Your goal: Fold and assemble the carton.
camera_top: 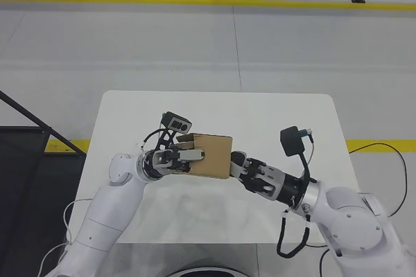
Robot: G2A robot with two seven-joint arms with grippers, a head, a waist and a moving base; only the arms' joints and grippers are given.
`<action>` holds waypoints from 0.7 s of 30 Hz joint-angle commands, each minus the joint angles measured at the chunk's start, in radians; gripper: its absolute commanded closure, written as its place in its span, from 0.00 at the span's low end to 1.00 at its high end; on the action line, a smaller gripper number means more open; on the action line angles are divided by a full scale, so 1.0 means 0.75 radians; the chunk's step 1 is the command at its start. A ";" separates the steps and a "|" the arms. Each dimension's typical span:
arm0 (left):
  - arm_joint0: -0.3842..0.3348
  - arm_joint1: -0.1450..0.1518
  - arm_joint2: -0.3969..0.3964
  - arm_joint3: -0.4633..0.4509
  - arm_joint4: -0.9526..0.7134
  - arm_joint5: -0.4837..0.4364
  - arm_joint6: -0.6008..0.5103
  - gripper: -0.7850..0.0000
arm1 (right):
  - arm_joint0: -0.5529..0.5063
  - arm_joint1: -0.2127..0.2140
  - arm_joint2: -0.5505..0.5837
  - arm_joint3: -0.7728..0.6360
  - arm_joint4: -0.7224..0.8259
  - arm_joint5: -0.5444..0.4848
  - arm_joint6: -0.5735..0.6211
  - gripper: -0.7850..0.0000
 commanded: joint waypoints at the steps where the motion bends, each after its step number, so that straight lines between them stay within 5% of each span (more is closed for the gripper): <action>1: 0.011 0.000 0.001 -0.021 0.013 0.009 0.036 1.00 | 0.001 -0.001 -0.007 0.006 0.000 -0.011 -0.001 0.80; 9: 0.034 0.002 -0.001 -0.060 0.032 0.025 0.060 1.00 | 0.018 -0.006 -0.040 0.028 0.005 -0.062 -0.014 0.93; 21: 0.021 0.000 -0.012 -0.033 0.017 0.014 0.062 1.00 | 0.000 -0.005 -0.016 0.023 0.014 -0.077 -0.030 0.91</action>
